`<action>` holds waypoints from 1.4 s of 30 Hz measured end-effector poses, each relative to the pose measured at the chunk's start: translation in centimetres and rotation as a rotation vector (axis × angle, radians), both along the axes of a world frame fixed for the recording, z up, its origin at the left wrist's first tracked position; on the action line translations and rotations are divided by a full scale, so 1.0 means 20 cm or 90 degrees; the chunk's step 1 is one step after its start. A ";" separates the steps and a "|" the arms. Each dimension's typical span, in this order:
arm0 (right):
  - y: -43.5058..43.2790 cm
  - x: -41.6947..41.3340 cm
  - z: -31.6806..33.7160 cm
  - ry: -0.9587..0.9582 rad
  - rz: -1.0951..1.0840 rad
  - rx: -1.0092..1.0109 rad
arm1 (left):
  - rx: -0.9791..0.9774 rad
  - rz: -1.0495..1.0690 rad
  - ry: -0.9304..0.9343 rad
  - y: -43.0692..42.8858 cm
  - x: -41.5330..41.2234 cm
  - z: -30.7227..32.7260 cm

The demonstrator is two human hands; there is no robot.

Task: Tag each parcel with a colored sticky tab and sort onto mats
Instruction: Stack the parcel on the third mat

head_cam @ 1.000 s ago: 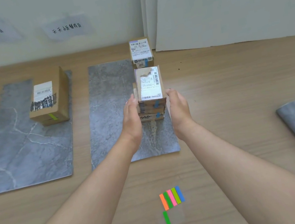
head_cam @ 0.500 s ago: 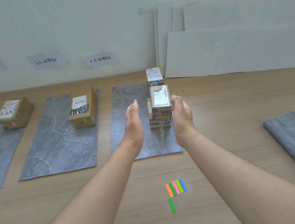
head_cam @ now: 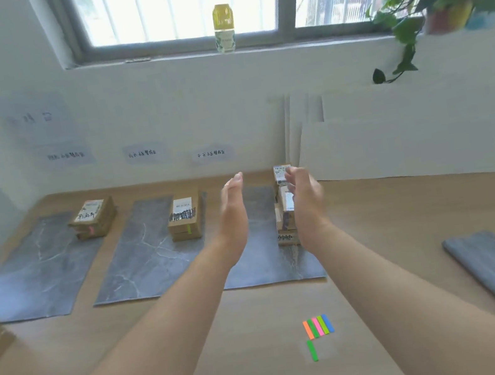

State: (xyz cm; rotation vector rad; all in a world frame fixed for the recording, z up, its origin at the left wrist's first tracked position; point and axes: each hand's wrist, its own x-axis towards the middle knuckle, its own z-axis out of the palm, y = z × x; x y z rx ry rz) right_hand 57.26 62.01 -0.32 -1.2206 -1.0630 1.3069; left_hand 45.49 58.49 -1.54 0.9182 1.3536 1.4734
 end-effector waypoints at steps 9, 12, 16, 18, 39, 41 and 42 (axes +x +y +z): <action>-0.37 -0.19 0.40 0.036 0.030 0.113 | 0.122 -0.008 0.001 -0.33 -0.18 0.45; -0.48 -0.27 0.52 0.025 0.024 0.154 | 0.159 0.014 -0.005 -0.43 -0.24 0.60; -0.61 -0.35 0.65 0.029 0.020 0.192 | 0.185 0.007 0.016 -0.58 -0.31 0.74; -0.67 -0.38 0.70 0.022 0.019 0.197 | 0.192 0.008 0.015 -0.64 -0.33 0.79; -1.38 -0.56 0.60 0.033 0.171 0.147 | 0.158 0.117 0.047 -1.49 -0.48 0.73; -1.46 -0.62 0.57 0.029 0.194 0.124 | 0.148 0.145 0.061 -1.60 -0.54 0.69; -1.51 -0.65 0.56 0.029 0.209 0.110 | 0.139 0.159 0.063 -1.66 -0.57 0.67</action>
